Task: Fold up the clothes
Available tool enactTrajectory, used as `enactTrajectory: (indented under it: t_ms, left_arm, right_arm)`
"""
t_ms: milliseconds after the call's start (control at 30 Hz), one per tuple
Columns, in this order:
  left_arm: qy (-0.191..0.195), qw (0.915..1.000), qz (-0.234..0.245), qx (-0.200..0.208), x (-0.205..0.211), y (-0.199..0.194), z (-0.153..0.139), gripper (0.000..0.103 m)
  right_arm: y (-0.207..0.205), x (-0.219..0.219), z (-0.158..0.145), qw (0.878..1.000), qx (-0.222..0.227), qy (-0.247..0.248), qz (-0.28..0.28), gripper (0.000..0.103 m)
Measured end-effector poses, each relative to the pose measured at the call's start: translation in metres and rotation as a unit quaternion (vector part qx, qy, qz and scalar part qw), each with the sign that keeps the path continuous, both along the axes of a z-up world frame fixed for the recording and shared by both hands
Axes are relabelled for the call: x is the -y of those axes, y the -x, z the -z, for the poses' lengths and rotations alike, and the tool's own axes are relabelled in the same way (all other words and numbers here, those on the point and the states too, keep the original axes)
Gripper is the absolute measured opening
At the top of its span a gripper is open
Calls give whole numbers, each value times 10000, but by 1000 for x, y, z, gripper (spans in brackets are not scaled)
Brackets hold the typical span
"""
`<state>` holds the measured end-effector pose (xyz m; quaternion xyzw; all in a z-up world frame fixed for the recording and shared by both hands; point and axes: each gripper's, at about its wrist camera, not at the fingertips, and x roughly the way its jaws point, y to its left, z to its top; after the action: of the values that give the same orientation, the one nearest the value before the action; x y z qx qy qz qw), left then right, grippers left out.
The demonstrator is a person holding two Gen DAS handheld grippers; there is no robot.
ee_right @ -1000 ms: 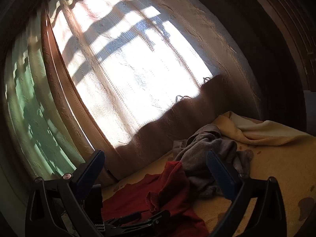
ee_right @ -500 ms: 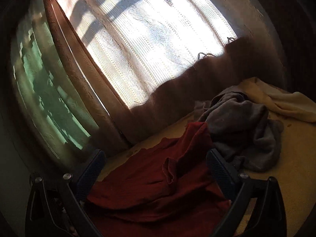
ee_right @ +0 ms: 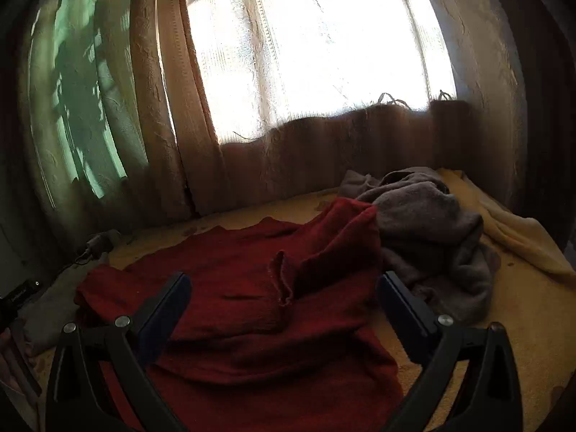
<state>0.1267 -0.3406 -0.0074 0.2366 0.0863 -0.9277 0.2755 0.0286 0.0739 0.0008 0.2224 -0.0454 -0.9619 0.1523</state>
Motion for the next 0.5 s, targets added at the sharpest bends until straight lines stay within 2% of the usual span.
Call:
enactTrajectory:
  t_ms: [33, 100, 167, 267, 333, 433, 500]
  left_arm:
    - [315, 9994, -2, 108, -7, 2, 0, 103]
    - [707, 9970, 61, 299, -19, 8, 3, 103]
    - [766, 9958, 214, 447, -26, 14, 8, 103]
    - [692, 9948, 421, 625, -28, 21, 16, 103]
    - [872, 9918, 584, 731, -32, 24, 20, 103]
    - [1172, 9822, 1193, 855, -40, 27, 27, 103]
    - [1451, 9709, 1698, 860, -49, 29, 27, 103]
  right_arm:
    - [-5, 6, -1, 9993, -225, -279, 44, 103]
    - [-7, 15, 0, 9986, -264, -448, -98, 103]
    - [-2, 22, 8, 9980, -71, -545, -311, 103]
    - [-5, 26, 12, 9973, -102, -640, -346, 103]
    - [-8, 26, 13, 9972, -161, -636, -368, 103]
    - [-9, 26, 12, 9972, -190, -603, -398, 103]
    - [-8, 27, 13, 9971, -161, -587, -449, 103]
